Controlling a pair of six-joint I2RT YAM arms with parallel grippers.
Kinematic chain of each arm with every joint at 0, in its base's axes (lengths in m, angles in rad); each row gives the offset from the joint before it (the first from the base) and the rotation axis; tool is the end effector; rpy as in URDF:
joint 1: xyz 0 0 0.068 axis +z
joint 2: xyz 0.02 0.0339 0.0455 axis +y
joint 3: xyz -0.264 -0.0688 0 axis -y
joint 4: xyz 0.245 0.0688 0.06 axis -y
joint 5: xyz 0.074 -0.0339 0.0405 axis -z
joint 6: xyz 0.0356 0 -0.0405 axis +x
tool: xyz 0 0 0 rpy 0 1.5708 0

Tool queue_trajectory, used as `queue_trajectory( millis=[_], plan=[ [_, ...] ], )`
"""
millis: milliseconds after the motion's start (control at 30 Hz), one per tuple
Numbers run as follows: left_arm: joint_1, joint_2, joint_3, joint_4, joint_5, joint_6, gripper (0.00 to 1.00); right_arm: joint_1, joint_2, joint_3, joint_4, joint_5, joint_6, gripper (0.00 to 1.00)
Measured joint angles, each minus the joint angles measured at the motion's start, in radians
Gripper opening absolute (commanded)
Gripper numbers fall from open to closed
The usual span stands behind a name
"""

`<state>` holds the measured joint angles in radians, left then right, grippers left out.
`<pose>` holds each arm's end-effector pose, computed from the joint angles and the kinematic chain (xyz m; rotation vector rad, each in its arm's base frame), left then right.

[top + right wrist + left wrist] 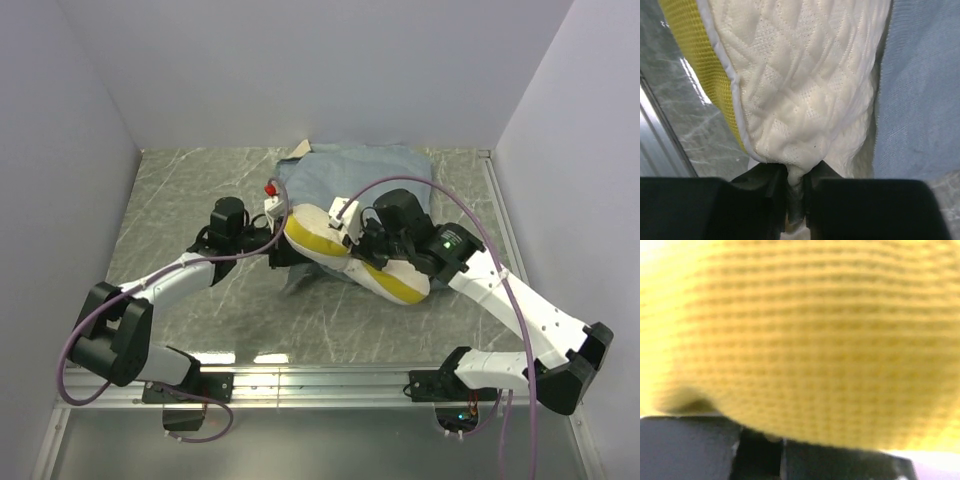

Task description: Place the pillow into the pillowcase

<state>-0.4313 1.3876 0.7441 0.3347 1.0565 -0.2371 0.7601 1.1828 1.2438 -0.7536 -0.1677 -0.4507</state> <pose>0.2515 -0.1498 0.2463 0.9427 1.7250 -1.4302 0.1735 0.1731 0.3630 -1.3682 1.8191 0.3535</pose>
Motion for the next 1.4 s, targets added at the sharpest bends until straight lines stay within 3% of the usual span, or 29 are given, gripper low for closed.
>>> queue_trajectory(
  millis=[100, 233, 433, 667, 733, 767, 800, 833, 867, 933, 1067, 1233, 1333, 1400],
  plan=[
    [0.001, 0.0, -0.019, 0.139, -0.009, -0.207, 0.0, -0.005, 0.051, 0.071, -0.041, -0.029, 0.035, 0.59],
    [0.001, 0.018, -0.022, 0.318, -0.029, -0.442, 0.0, -0.103, 0.053, 0.116, -0.076, -0.097, 0.06, 0.71],
    [0.01, 0.075, -0.019, 0.489, -0.032, -0.658, 0.0, -0.427, -0.056, 0.115, -0.156, -0.205, 0.048, 0.78],
    [0.047, 0.15, 0.009, 0.58, -0.033, -0.783, 0.0, -0.884, -0.164, 0.045, -0.273, -0.306, -0.103, 0.79],
    [0.051, 0.161, 0.02, 0.579, -0.032, -0.793, 0.0, -1.0, -0.157, 0.016, -0.327, -0.338, -0.161, 0.67],
    [0.051, 0.163, 0.024, 0.574, -0.032, -0.793, 0.0, -1.029, -0.139, 0.015, -0.363, -0.364, -0.186, 0.49],
    [0.051, 0.163, 0.027, 0.571, -0.032, -0.789, 0.0, -1.04, -0.12, 0.016, -0.388, -0.399, -0.208, 0.41],
    [0.051, 0.163, 0.029, 0.566, -0.031, -0.783, 0.0, -1.034, -0.103, 0.017, -0.406, -0.438, -0.208, 0.33],
    [0.051, 0.162, 0.031, 0.557, -0.03, -0.771, 0.0, -1.009, -0.086, 0.019, -0.41, -0.464, -0.195, 0.15],
    [0.053, 0.159, 0.03, 0.526, -0.028, -0.745, 0.0, -0.924, -0.064, 0.027, -0.396, -0.488, -0.161, 0.0],
    [0.058, 0.125, 0.019, 0.395, -0.025, -0.653, 0.0, -0.65, -0.006, 0.068, -0.298, -0.495, -0.034, 0.0],
    [0.057, 0.034, -0.069, 0.303, -0.021, -0.575, 0.0, -0.449, 0.148, 0.265, -0.175, -0.488, 0.151, 0.0],
    [0.054, 0.012, -0.104, 0.315, -0.018, -0.595, 0.0, -0.34, 0.209, 0.321, -0.075, -0.472, 0.232, 0.08],
    [0.064, 0.005, -0.123, 0.348, -0.025, -0.637, 0.0, -0.294, 0.22, 0.301, -0.044, -0.454, 0.264, 0.25]
  ],
)
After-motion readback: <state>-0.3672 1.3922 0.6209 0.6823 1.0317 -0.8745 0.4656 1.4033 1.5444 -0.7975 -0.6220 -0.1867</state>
